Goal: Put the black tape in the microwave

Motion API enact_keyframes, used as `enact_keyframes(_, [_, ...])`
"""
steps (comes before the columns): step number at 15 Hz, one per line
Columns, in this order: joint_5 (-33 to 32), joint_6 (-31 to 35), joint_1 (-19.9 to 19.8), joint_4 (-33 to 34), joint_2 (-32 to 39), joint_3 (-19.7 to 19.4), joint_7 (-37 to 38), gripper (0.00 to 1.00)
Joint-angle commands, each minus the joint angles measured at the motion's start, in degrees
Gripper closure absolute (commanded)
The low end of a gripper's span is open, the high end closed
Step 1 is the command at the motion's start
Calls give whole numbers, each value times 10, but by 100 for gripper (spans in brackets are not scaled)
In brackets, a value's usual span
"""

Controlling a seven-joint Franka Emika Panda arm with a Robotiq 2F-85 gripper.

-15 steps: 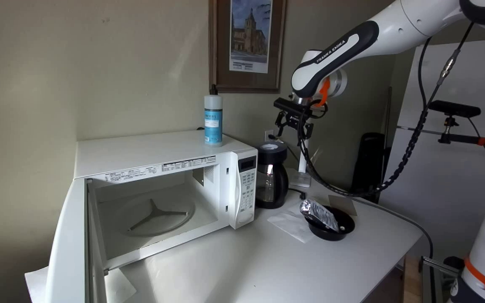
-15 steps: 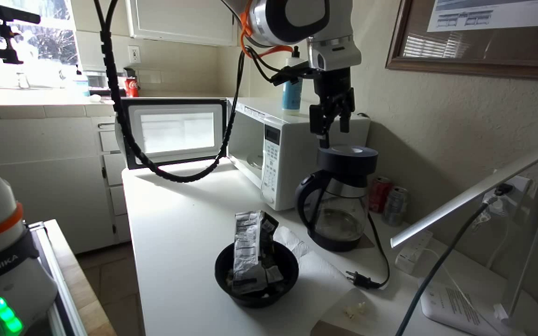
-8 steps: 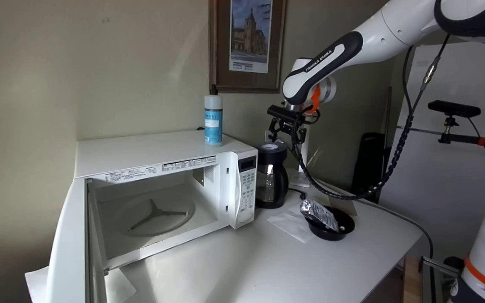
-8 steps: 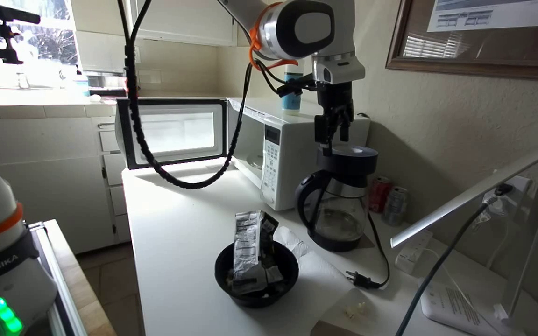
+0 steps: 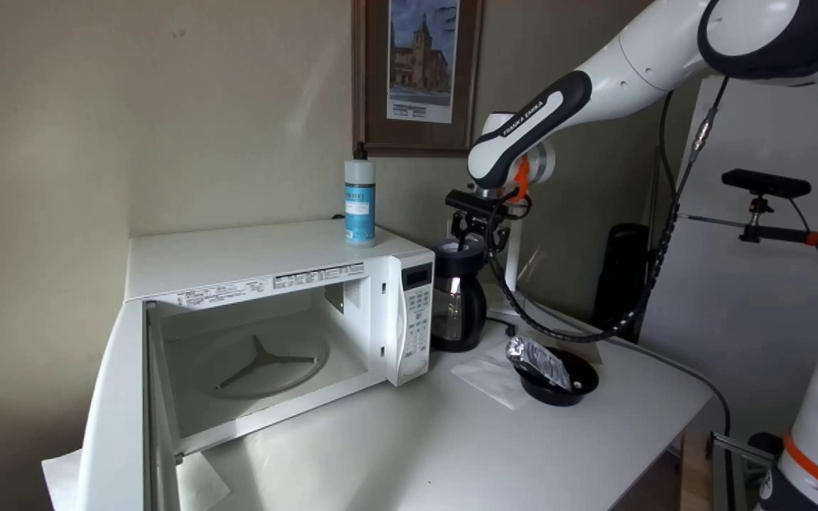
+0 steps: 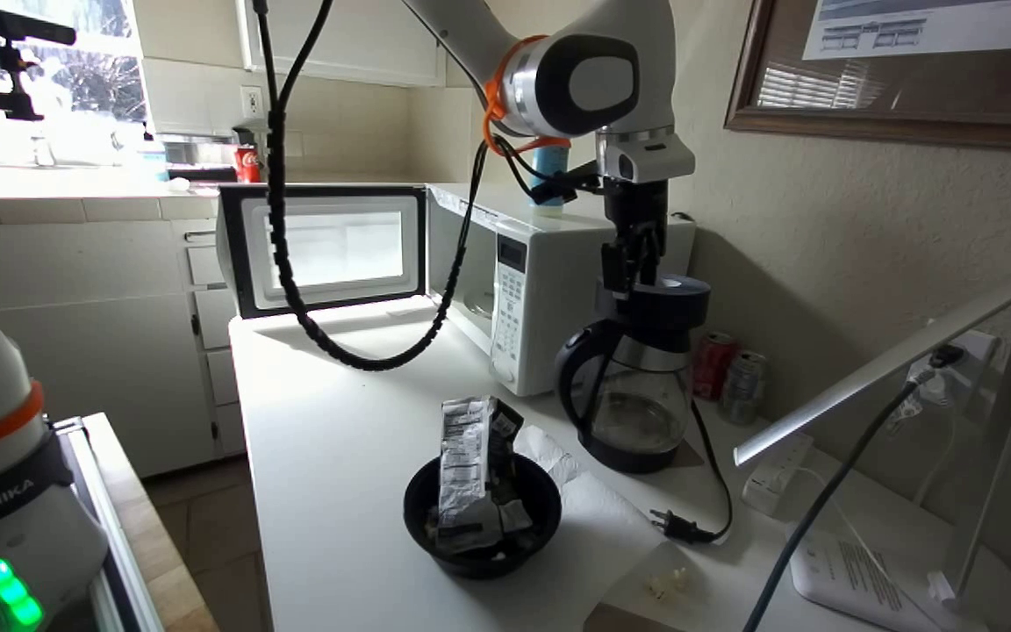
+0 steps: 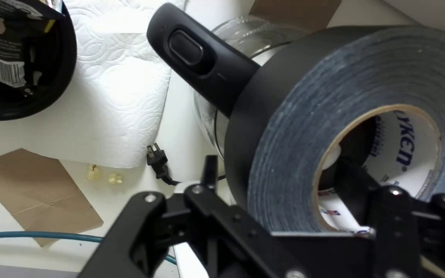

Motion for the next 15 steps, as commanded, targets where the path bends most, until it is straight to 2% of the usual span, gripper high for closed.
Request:
enact_keyframes(1, [5, -13, 12, 18, 16, -15, -8, 55])
enact_keyframes(4, [4, -17, 14, 14, 12, -19, -8, 74])
enact_keyframes(7, [11, -7, 11, -16, -25, -21, -28, 77])
enact_keyframes(13, [39, 13, -8, -159, -180, -31, -151, 77])
enact_keyframes(15, [51, -6, -10, -199, -235, -32, -195, 77])
